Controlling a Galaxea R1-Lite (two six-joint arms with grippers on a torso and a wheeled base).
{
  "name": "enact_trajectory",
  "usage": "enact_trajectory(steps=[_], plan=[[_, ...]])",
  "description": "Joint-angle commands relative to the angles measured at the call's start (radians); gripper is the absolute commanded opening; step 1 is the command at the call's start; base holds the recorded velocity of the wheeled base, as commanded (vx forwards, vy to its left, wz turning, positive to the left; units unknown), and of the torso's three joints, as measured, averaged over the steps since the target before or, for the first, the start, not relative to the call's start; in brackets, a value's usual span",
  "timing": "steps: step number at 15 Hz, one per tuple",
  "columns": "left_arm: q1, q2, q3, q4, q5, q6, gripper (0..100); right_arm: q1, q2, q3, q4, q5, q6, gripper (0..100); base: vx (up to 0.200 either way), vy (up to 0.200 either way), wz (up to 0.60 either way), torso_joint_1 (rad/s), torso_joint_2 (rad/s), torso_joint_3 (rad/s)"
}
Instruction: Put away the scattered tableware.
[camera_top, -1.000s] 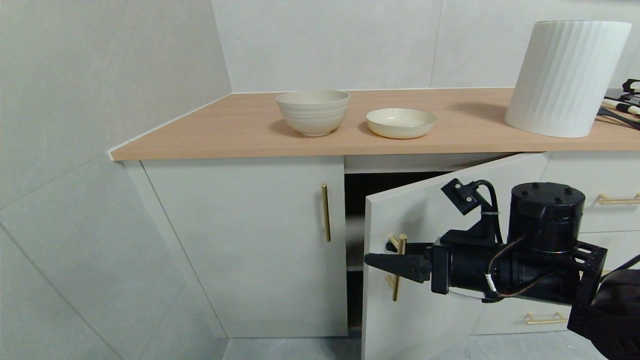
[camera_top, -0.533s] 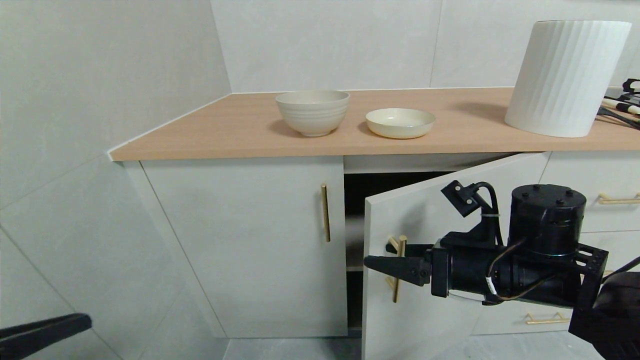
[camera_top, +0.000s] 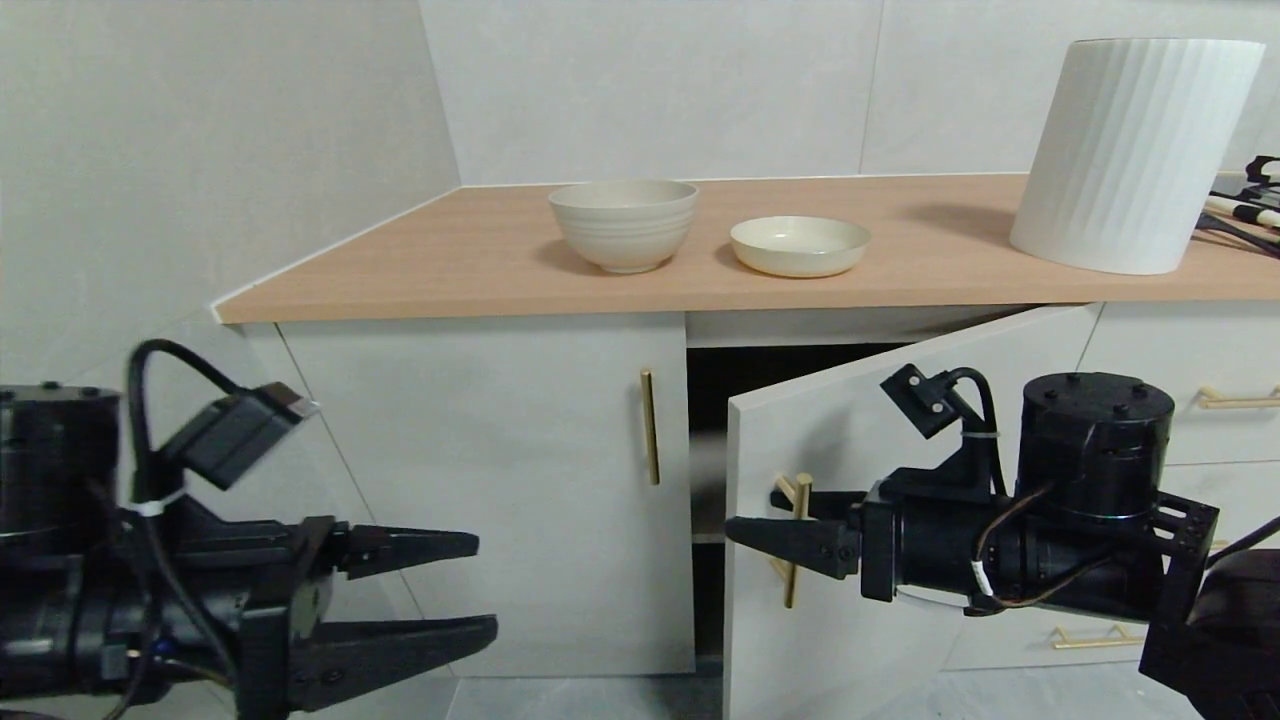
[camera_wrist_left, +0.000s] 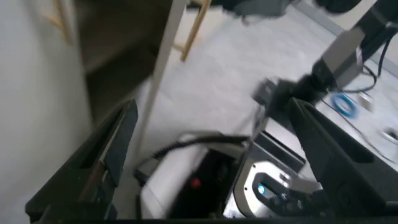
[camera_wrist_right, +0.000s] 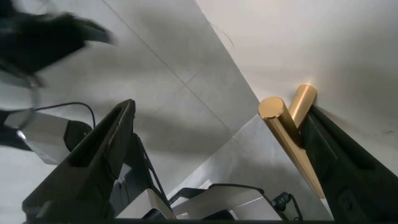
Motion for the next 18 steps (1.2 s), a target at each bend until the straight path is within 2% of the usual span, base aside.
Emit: enact_trajectory(steps=[1,6,7,9,11,12,15,16,17,18], plan=[[-0.043,0.209,0.008,-0.052,0.000,-0.003,100,0.002,0.009,0.000,0.003,0.005,0.001,100,0.000,0.000,0.00,0.000,0.00,0.000],[-0.056,0.254,0.009,-0.075,0.000,-0.010,100,0.003,0.023,0.000,0.003,0.005,0.001,100,0.000,0.000,0.00,0.000,0.00,0.000],[-0.056,0.257,0.009,-0.075,0.000,-0.010,0,0.005,0.023,0.002,0.003,0.005,0.001,100,0.000,0.000,0.00,0.000,0.00,0.000],[-0.060,0.275,-0.009,-0.086,0.000,-0.010,0,0.011,0.023,0.002,0.003,0.005,0.001,100,0.000,0.000,0.00,0.000,0.00,0.000],[-0.097,0.301,-0.023,-0.091,0.000,-0.012,0,0.014,0.029,0.000,0.001,0.002,0.003,100,0.000,0.000,0.00,0.000,0.00,0.000],[-0.123,0.316,-0.044,-0.091,0.000,-0.033,0,0.014,0.029,0.000,0.000,0.002,0.003,100,0.000,0.000,0.00,0.000,0.00,0.000],[-0.163,0.379,-0.162,-0.120,0.009,-0.164,0,0.014,0.029,-0.001,0.000,0.000,0.003,100,0.000,0.000,0.00,0.000,0.00,0.000],[-0.175,0.415,-0.198,-0.154,0.070,-0.210,0,0.013,0.024,0.000,0.000,-0.001,0.003,100,0.000,0.000,0.00,0.000,0.00,0.000],[-0.191,0.453,-0.225,-0.189,0.133,-0.236,0,0.013,0.023,0.000,0.000,0.000,0.003,100,0.000,0.000,0.00,0.000,0.00,0.000],[-0.218,0.540,-0.251,-0.293,0.225,-0.240,0,0.013,0.020,0.002,0.000,0.000,0.003,100,0.000,0.000,0.00,0.000,0.00,0.000]])
